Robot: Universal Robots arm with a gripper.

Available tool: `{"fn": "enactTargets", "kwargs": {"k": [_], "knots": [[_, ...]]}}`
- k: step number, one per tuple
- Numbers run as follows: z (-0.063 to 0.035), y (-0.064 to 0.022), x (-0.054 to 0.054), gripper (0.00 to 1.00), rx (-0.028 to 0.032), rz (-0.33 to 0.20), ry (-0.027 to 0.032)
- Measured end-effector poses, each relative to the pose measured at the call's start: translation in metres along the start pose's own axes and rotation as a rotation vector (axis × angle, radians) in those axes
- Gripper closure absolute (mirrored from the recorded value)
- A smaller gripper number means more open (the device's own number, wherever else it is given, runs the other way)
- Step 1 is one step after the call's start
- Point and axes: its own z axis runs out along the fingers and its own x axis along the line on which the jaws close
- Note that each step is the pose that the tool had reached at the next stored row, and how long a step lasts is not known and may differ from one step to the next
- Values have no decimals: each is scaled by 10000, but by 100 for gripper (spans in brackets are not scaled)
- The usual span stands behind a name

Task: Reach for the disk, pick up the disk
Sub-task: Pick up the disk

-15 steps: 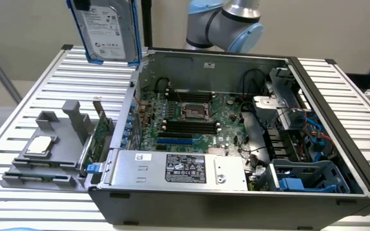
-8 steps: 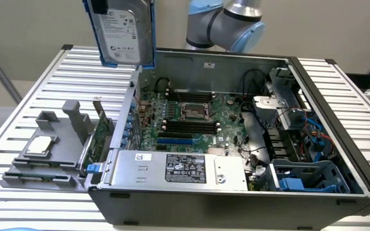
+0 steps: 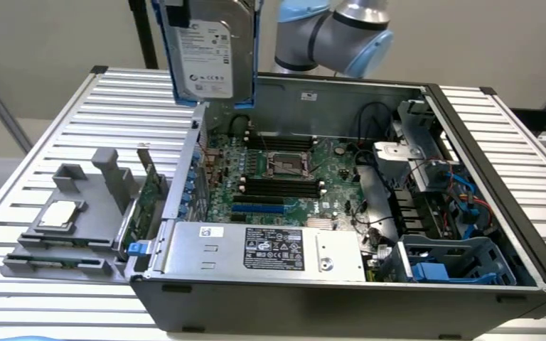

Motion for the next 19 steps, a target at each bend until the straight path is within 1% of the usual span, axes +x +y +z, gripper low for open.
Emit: {"fn": "enactTargets", "kwargs": {"k": [19], "knots": [[-50,-865,295,67,1,1,-1]]}}
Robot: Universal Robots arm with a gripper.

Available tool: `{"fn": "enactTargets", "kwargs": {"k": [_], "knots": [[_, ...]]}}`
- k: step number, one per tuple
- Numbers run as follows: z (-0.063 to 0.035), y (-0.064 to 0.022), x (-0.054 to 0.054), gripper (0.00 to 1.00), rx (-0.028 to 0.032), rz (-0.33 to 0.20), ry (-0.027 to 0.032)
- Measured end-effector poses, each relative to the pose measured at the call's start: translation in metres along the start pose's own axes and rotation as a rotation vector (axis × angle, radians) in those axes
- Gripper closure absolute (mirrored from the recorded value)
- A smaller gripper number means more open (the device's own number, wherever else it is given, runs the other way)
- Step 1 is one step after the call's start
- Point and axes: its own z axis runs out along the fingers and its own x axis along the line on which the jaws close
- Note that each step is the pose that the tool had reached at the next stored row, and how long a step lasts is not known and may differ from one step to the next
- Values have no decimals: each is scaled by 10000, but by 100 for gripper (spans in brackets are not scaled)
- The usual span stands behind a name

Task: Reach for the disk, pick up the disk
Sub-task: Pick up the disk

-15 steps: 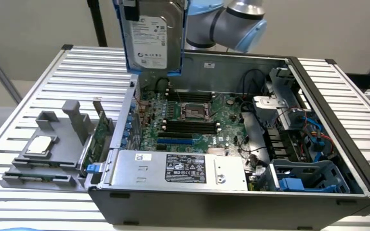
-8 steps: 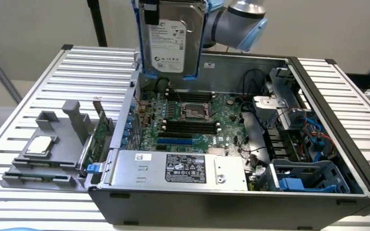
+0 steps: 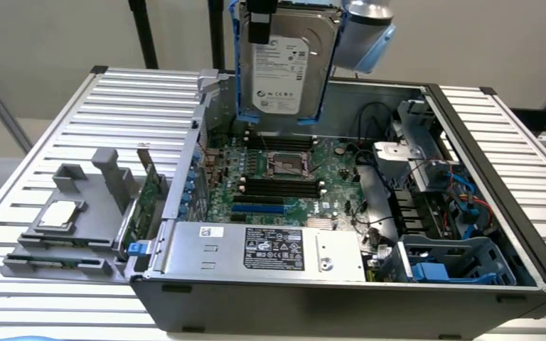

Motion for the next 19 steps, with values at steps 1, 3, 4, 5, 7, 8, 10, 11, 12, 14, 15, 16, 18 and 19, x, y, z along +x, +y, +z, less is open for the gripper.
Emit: {"fn": "enactTargets", "kwargs": {"k": [1,3,4,5,7,8,10,11,12,14,15,16,18,19], "knots": [[-3,-45,15,67,0,-2,0],[-8,-139,46,67,0,0,0],[-10,-184,62,67,0,-1,0],[-13,-229,77,67,0,-1,0],[-19,-321,109,67,0,-1,0],[-21,-365,126,67,1,-1,0],[-27,-438,166,67,0,-2,0],[-31,-472,188,67,0,-1,0],[-34,-506,213,67,0,0,0],[-41,-564,262,67,0,-1,1],[-44,-591,287,67,0,0,0],[-48,-619,312,67,0,0,0],[-55,-674,364,67,0,-2,1],[-59,-700,390,67,0,-1,0]]}}
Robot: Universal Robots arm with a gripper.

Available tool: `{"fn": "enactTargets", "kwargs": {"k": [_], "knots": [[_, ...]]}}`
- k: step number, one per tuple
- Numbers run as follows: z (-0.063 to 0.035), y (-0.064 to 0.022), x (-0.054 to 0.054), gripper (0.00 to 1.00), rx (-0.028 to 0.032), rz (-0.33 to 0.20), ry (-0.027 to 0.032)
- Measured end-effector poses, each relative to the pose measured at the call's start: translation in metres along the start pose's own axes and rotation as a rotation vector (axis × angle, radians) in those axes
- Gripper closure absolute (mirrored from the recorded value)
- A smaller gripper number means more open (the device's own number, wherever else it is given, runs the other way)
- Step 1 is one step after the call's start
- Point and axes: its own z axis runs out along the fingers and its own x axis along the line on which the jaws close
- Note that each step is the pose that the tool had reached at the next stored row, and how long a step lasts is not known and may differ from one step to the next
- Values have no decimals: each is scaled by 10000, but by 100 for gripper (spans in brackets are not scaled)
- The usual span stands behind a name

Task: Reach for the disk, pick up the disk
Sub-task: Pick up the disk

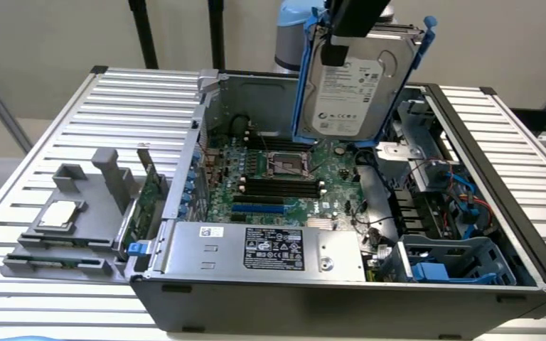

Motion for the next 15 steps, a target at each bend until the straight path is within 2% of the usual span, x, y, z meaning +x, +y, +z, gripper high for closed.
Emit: {"fn": "enactTargets", "kwargs": {"k": [15], "knots": [[-55,-412,403,67,-8,1,0]]}}
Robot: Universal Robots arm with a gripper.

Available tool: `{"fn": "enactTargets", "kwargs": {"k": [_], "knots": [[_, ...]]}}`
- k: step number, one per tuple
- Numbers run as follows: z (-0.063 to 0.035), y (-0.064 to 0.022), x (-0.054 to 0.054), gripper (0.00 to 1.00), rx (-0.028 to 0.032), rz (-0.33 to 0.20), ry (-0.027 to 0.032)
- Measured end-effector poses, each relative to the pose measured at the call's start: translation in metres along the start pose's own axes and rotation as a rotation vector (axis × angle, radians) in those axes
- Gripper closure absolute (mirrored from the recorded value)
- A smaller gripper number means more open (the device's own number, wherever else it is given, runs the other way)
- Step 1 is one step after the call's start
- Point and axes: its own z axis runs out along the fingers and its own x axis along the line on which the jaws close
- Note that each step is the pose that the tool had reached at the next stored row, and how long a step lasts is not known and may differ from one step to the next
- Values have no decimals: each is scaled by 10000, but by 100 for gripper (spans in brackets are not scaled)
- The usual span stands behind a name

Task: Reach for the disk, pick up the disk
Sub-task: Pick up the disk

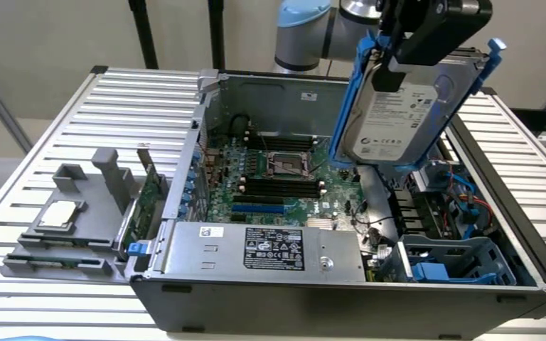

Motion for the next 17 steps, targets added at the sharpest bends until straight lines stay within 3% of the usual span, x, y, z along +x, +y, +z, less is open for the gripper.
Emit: {"fn": "enactTargets", "kwargs": {"k": [5,13,17], "knots": [[-22,-142,129,67,-37,5,0],[-68,-360,322,67,-186,22,5],[-83,-473,425,67,-216,26,5]]}}
